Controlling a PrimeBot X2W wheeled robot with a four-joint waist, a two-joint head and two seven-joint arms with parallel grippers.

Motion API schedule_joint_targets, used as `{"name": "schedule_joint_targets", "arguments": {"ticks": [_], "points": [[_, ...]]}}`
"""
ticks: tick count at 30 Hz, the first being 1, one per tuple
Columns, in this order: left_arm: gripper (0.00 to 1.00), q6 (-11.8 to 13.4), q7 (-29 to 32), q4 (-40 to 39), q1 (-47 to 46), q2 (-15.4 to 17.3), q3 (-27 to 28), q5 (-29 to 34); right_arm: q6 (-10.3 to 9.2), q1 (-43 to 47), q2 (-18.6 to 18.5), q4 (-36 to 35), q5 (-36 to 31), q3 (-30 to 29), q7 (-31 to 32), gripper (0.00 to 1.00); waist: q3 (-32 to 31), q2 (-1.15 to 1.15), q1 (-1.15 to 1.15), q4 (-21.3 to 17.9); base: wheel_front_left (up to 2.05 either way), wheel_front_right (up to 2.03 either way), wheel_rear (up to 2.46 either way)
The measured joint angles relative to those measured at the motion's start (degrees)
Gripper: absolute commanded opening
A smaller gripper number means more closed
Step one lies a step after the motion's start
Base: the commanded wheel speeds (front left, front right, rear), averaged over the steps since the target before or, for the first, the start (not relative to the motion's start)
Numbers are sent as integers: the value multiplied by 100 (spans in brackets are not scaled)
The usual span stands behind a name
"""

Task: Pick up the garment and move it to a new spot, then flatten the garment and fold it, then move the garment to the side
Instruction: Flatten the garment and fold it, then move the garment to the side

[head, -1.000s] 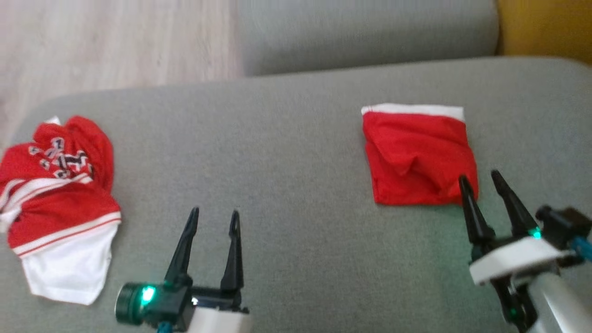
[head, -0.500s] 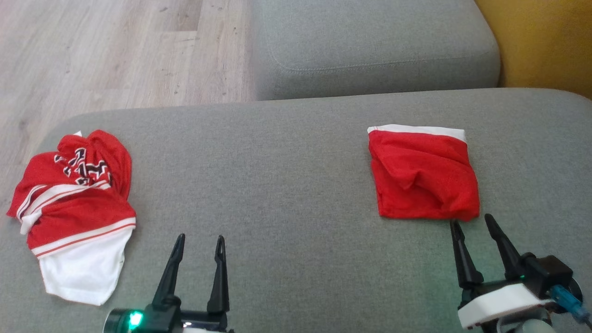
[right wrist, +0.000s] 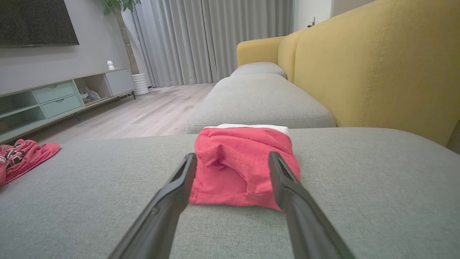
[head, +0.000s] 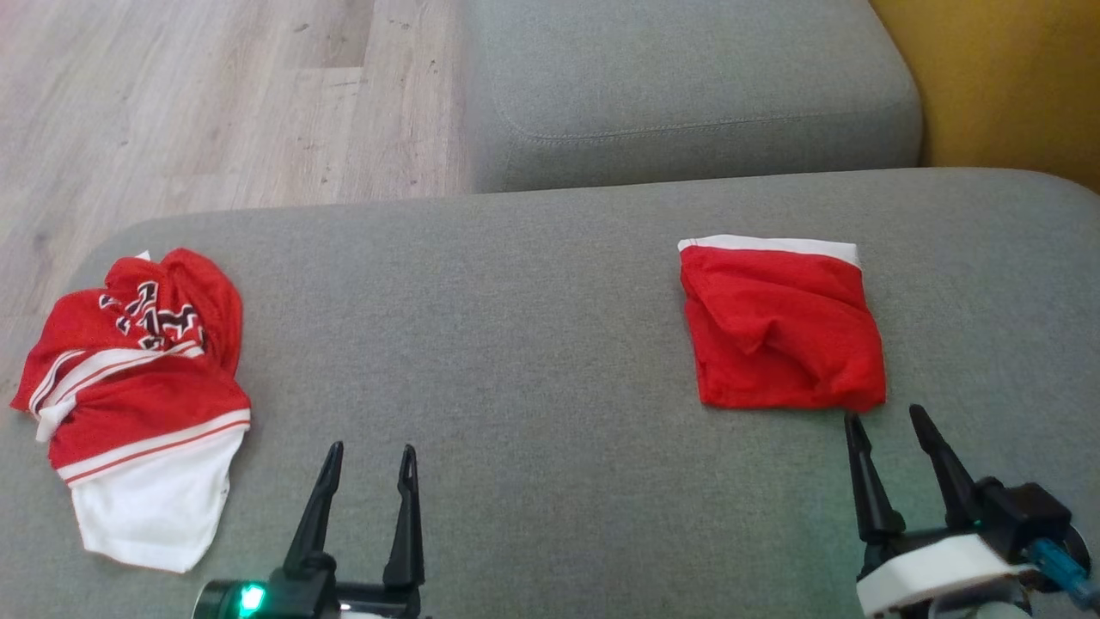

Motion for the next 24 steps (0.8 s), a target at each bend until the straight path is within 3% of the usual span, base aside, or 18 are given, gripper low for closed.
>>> {"name": "schedule_joint_targets", "arguments": {"ticks": [13,24], "points": [[100,100,0,59,3,0,16,-60,0,19,4,18,-8,5,0,100,85,0,0,-26,0,0,0],[100,159,0,-146,-38,0,-44,-64,0,-315,-68,83,5,32,0,100,618,0,1,-21,0,0,0]]}}
